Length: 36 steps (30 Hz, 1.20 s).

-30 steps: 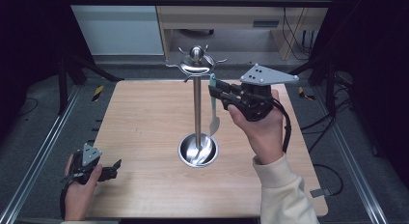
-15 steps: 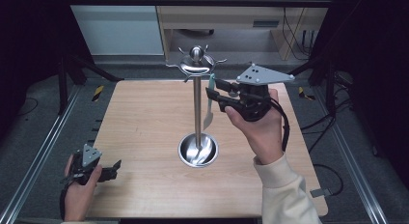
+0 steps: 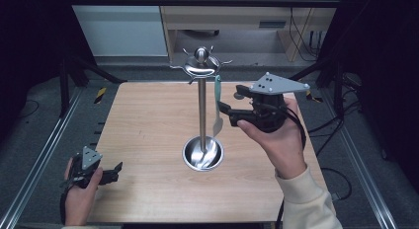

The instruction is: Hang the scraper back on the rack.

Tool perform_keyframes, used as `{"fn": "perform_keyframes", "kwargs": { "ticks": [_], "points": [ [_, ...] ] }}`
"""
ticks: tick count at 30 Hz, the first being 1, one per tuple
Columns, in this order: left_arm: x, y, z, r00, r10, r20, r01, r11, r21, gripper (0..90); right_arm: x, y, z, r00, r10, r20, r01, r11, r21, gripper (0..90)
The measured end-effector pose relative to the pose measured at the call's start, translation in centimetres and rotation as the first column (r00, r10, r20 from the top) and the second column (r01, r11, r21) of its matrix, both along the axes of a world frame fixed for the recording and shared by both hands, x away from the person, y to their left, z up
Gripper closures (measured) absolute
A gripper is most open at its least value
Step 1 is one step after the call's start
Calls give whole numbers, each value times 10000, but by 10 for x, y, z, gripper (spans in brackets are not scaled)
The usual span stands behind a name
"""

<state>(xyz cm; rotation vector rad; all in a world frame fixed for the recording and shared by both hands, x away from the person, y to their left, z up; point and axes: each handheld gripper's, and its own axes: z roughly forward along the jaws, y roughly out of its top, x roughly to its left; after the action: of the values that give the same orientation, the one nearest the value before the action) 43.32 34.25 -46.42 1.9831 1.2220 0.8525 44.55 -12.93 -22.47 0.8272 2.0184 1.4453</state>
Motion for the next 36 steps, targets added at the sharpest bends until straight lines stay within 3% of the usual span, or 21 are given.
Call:
{"fn": "perform_keyframes", "kwargs": {
  "ticks": [7, 10, 15, 24, 30, 36],
  "points": [
    [-2, -3, 0, 9999, -106, 43, 106, 9999, 2, 25, -8, -6, -11, 9994, -334, 98, 337, 9989, -341, 154],
    [-1, -3, -1, 9999, -103, 3, 103, 9999, 21, 26, -11, -9, -17, 9985, -313, 448, 339, 9977, -584, 93],
    [-1, -3, -1, 9999, -114, 4, 114, 9999, 74, 26, -11, -19, -29, 9972, -436, 607, 470, 9973, -565, 66],
    [-1, -5, -2, 9999, -161, -34, 161, 9998, 74, 26, -23, -38, -52, 9956, -901, 276, 923, 9912, -951, 102],
    [-1, -5, -2, 9998, -174, -59, 175, 9998, 104, 25, -22, -46, -73, 9926, -1217, -10, 1211, 9880, -960, 104],
    [-1, -5, -2, 9997, -220, -64, 221, 9997, 127, 26, -20, -49, -94, 9883, -1459, -449, 1392, 9819, -1281, 104]
  ]
}}
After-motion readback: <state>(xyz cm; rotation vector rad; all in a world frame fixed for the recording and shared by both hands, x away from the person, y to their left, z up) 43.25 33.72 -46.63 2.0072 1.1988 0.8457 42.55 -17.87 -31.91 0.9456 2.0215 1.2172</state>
